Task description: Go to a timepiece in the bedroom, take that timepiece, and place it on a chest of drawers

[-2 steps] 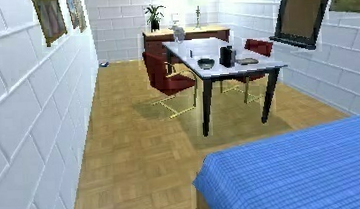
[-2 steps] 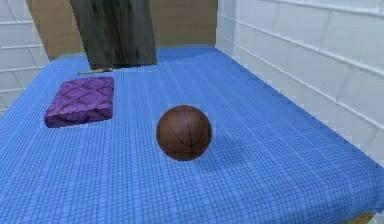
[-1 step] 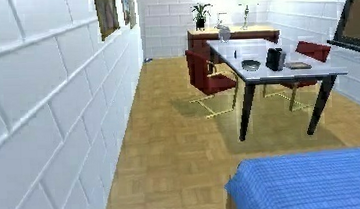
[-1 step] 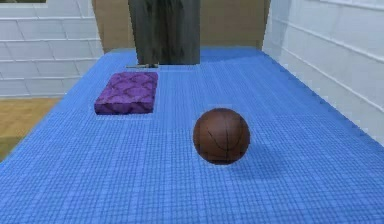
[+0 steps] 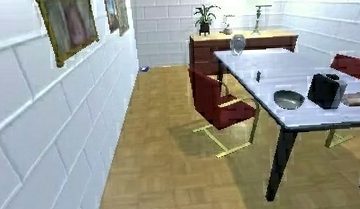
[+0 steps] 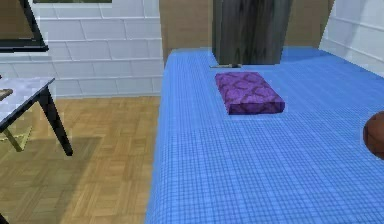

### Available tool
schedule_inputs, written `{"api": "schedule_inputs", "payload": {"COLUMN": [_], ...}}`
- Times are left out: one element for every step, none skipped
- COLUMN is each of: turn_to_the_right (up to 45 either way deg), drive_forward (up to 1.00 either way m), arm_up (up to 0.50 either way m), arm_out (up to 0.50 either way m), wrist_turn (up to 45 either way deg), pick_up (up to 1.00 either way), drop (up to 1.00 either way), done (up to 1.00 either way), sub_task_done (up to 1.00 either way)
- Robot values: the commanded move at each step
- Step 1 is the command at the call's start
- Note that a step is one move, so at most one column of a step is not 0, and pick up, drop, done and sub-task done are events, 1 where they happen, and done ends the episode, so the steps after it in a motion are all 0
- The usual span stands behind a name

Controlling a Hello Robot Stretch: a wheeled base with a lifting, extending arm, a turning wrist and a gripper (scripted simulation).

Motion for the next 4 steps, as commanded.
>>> {"api": "schedule_inputs", "payload": {"turn_to_the_right": [-6.0,0.0,0.0,45.0], "drive_forward": [0.0,0.3,0.3,0.0], "arm_up": [0.0,0.0,0.0,0.0], "arm_out": [0.0,0.0,0.0,0.0], "wrist_turn": [0.0,0.0,0.0,0.0], "pick_up": [0.0,0.0,0.0,0.0], "drop": [0.0,0.0,0.0,0.0], "done": [0.0,0.0,0.0,0.0], "sub_task_done": [0.0,0.0,0.0,0.0]}}
